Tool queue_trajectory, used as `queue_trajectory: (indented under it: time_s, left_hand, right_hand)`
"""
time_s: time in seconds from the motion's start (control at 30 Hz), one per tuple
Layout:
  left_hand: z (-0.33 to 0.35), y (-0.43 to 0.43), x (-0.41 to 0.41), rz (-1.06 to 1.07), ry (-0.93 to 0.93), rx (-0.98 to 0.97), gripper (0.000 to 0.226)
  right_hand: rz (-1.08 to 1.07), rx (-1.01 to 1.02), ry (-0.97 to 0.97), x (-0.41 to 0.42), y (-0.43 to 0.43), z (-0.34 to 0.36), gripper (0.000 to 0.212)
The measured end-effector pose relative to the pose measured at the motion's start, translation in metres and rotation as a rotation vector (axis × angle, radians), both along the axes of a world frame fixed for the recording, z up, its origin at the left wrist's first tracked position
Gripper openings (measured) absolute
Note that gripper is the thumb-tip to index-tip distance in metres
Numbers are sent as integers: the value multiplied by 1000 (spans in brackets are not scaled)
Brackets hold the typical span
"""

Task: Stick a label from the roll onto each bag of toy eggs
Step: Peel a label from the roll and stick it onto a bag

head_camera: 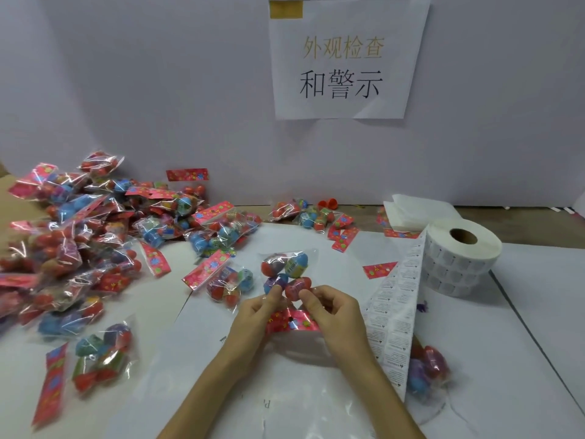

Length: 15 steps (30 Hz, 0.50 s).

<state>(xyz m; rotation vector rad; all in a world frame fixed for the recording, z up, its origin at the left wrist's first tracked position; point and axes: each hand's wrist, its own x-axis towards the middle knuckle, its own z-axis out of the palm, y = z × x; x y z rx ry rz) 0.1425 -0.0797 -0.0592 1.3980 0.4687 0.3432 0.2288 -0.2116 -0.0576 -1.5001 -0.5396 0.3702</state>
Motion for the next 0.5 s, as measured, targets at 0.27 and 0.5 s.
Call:
queue_trajectory:
  time_s: [0.27,0.5]
  left_hand:
    - [-11,5,1,-73,15,85,59]
    - [-8,2,-3,-107,-10,143,58]
  right_hand:
    - [78,-40,82,-1,-4,7,17]
    - [58,-17,20,-3,-9,14,22]
